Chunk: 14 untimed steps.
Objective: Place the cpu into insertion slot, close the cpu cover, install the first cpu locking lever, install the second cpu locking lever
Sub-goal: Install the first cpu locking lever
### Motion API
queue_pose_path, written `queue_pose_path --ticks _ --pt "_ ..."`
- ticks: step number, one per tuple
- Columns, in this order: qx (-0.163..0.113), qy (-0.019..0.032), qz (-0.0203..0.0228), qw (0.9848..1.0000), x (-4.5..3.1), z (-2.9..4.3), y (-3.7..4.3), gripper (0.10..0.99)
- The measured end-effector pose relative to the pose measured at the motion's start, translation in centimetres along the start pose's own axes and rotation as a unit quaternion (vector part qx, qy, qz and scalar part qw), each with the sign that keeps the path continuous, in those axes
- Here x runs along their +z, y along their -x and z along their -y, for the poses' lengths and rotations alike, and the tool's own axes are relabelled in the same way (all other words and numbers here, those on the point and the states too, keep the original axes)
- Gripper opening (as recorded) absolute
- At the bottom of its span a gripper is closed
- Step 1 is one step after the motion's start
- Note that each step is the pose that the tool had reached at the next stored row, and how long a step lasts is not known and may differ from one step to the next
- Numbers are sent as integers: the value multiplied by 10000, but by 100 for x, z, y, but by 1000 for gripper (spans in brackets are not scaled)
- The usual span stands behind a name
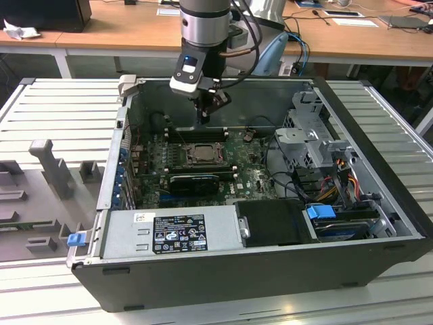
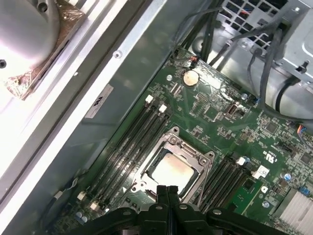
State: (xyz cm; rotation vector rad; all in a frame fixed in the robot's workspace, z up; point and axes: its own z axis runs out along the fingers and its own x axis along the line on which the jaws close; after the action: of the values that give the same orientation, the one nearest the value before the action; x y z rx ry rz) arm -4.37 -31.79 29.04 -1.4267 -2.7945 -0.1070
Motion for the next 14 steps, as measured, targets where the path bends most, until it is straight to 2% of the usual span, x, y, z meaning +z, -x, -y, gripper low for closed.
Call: queue_pose_path --ticks 3,7,10,12,14 --pt "-202 -7 -12 9998 0 0 0 106" --pt "-503 -17 -30 9987 0 0 0 106" --pt "-696 -23 -42 9976 0 0 0 106" --pt "-916 -31 -55 9958 0 0 0 106" --pt "-981 -33 -59 9952 0 0 0 106"
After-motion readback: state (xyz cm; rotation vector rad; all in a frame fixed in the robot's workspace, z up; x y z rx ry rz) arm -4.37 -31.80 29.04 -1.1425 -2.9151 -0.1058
